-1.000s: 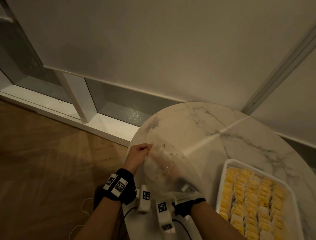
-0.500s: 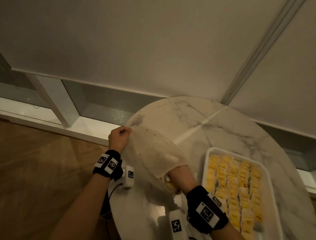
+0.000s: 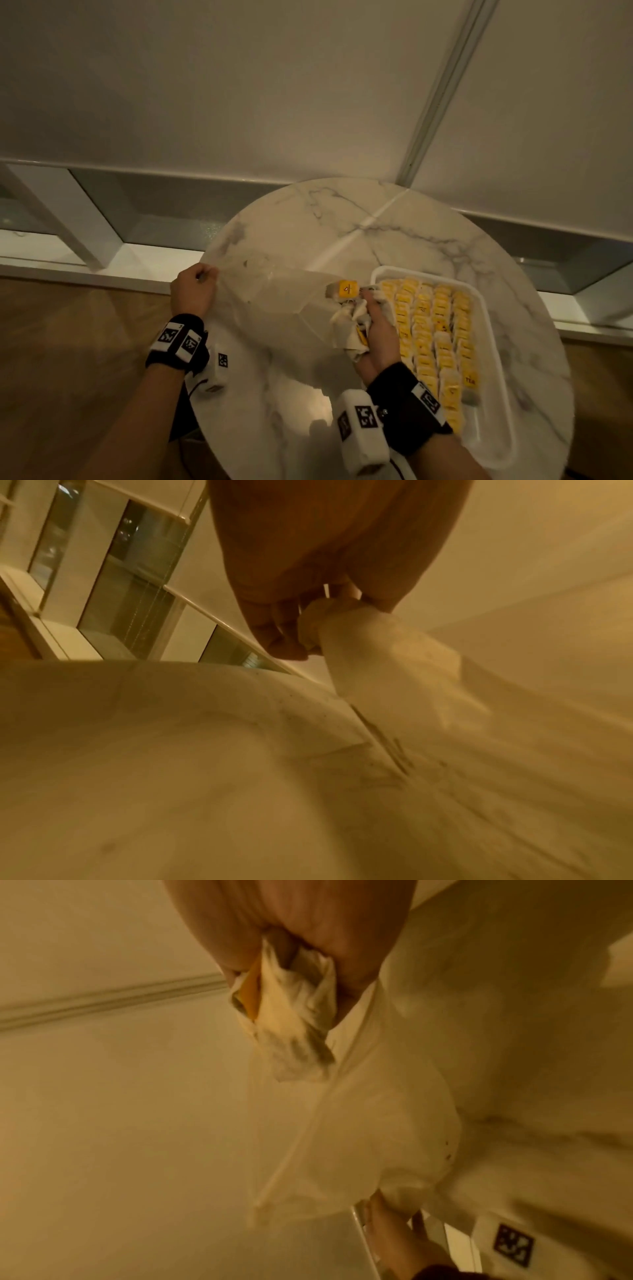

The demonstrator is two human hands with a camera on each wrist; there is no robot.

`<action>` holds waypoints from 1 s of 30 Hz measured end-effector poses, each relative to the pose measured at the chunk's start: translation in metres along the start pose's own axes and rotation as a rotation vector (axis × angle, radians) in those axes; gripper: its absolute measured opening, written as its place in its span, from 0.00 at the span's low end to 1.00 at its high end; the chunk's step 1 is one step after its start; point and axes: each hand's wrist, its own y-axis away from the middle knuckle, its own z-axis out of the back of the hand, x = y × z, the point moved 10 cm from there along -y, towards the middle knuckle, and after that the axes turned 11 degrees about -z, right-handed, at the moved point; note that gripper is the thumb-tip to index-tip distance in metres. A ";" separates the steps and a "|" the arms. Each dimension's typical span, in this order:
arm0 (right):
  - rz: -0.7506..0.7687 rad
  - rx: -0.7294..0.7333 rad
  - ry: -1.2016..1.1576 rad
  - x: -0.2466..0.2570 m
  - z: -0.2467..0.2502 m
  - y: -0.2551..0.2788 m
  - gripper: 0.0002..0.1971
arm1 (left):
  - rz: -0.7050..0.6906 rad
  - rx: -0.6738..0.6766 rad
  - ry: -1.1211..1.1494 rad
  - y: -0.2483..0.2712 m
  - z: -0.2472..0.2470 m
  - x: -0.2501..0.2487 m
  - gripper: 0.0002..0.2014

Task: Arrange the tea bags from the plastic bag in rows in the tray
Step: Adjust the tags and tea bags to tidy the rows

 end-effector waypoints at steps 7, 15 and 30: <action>0.010 0.089 -0.032 0.029 0.011 0.011 0.13 | -0.450 -0.096 -0.033 0.070 0.028 -0.104 0.16; -0.053 0.307 -0.099 0.058 0.045 0.048 0.14 | -0.480 0.641 -0.249 0.156 -0.091 -0.101 0.37; -0.342 0.177 -0.413 0.043 0.173 0.111 0.06 | -0.409 1.165 0.345 0.307 -0.205 -0.280 0.15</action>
